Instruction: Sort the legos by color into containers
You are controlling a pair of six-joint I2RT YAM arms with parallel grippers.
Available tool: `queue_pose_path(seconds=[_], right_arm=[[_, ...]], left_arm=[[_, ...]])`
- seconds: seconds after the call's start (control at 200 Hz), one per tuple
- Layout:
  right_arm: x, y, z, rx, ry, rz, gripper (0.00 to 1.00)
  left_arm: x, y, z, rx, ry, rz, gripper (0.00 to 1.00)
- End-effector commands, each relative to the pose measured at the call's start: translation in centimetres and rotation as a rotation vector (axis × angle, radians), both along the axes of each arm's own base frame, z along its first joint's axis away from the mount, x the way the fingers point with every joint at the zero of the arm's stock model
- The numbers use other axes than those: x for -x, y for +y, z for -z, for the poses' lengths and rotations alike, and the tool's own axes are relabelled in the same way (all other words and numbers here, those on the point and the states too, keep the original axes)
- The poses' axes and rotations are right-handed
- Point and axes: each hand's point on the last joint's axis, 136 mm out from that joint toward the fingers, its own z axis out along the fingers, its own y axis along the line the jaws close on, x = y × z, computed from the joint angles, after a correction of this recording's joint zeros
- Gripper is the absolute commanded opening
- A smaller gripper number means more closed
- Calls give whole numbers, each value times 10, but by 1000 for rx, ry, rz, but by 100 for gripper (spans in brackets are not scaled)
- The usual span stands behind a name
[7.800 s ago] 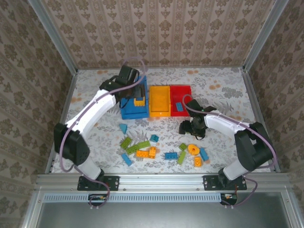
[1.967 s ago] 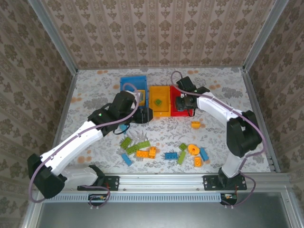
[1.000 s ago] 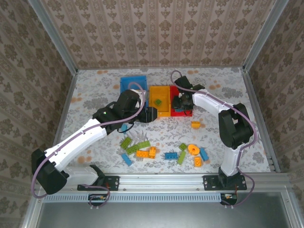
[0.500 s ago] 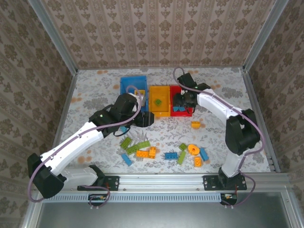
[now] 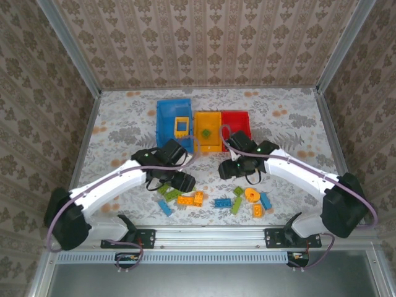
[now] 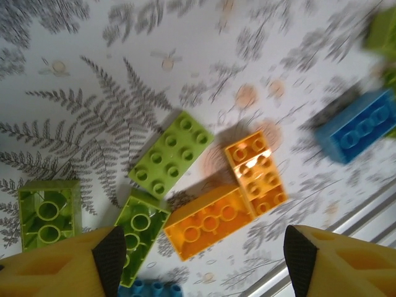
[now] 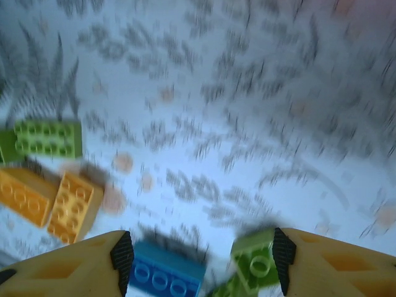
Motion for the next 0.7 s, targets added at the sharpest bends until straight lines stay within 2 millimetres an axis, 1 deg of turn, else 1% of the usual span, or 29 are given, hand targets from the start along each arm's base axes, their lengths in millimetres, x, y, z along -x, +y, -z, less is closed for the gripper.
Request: queue_pose_path(seconds=[0.0,0.14,0.255,0.355,0.48,0.695], right_arm=[[18,10,-14,-129,33,15,68],[33,20,-21,-227,64,-27,72],[41,19,-24,-246,79,-37,73],[43,18,-27,-253,75,-36,74],[42,19,-29,-266,71,-25,74],[43,19,-25,-271,81,-12,74]], left_arm=[[3,5,12,-114,20,152,72],[1,1,27,-184,36,235,72],[-4,-1,38,-241,31,270,72],[-10,-2,45,-272,31,273,72],[-12,0,54,-309,45,282,72],[-15,-5,66,-334,68,307,72]])
